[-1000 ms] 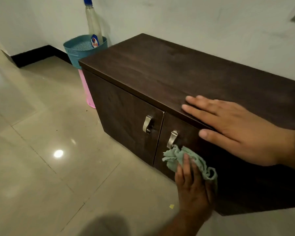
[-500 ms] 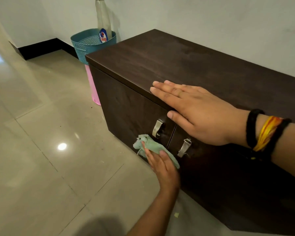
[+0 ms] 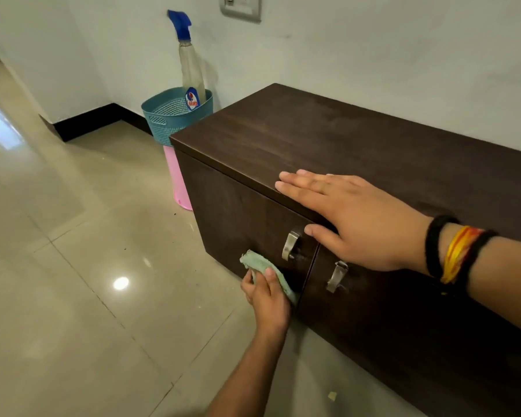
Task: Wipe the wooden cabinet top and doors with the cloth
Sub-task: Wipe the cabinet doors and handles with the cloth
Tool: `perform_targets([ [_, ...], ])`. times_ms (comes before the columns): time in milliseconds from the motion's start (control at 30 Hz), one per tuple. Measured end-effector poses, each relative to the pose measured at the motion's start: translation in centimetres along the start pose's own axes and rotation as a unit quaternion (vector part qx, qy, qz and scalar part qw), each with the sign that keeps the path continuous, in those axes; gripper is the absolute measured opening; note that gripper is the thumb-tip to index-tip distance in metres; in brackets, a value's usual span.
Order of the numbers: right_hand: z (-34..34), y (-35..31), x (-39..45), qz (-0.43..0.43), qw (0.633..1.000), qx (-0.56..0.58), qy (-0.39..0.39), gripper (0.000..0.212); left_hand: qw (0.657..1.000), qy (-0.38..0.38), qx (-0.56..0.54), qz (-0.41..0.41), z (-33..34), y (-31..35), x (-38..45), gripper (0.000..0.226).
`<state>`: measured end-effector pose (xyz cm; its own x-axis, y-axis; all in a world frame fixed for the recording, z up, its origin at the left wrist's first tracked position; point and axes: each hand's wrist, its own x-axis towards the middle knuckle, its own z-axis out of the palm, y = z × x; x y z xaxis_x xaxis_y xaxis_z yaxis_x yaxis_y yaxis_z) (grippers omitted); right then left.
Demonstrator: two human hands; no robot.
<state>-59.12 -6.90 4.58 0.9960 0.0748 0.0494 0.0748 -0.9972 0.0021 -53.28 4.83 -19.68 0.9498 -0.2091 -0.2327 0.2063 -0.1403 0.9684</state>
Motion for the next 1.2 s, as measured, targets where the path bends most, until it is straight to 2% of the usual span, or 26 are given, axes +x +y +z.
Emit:
perform_targets([
  [100,0.3,-0.8,0.1,0.015,0.997,-0.071,0.016,0.078,0.990,0.028,-0.006,0.139,-1.1,4.0,-1.3,0.037],
  [267,0.5,-2.0,1.9,0.124,0.990,-0.067,0.024,0.094,0.942,0.060,0.004,0.330,-2.2,8.6,-2.6,0.030],
  [400,0.8,-2.4,2.4,0.133,0.987,-0.085,0.029,0.100,0.948,0.070,-0.042,0.309,-2.6,8.7,-2.5,0.018],
  [567,1.2,-2.3,2.5,0.134,0.984,-0.110,0.029,0.100,0.916,0.021,0.033,0.400,-2.3,7.2,-2.8,0.021],
  [700,1.1,-2.4,2.6,0.137,0.984,-0.113,0.028,0.104,0.931,0.030,0.032,0.363,-1.6,5.5,-3.4,0.026],
  [800,1.0,-2.5,2.5,0.140,0.985,-0.099,0.027,0.103,0.943,0.020,0.014,0.331,-2.0,6.9,-3.7,0.016],
  [933,0.9,-2.3,2.5,0.140,0.986,-0.090,0.026,0.102,0.946,0.054,0.078,0.308,-1.4,9.8,-2.7,0.027],
  [1033,0.9,-2.3,2.6,0.147,0.984,-0.095,0.021,0.105,0.940,0.025,0.074,0.334,-1.3,8.2,-2.5,0.024],
  [1067,0.9,-2.4,2.6,0.147,0.984,-0.097,0.022,0.106,0.936,0.010,0.071,0.345,-1.4,7.3,-2.4,0.028],
  [1167,0.9,-2.5,2.6,0.145,0.984,-0.099,0.021,0.109,0.935,-0.019,0.069,0.347,-1.6,5.1,-1.7,0.064],
  [1200,0.9,-2.5,2.6,0.147,0.984,-0.100,0.022,0.109,0.935,-0.023,0.073,0.346,-1.6,4.8,-1.6,0.068],
])
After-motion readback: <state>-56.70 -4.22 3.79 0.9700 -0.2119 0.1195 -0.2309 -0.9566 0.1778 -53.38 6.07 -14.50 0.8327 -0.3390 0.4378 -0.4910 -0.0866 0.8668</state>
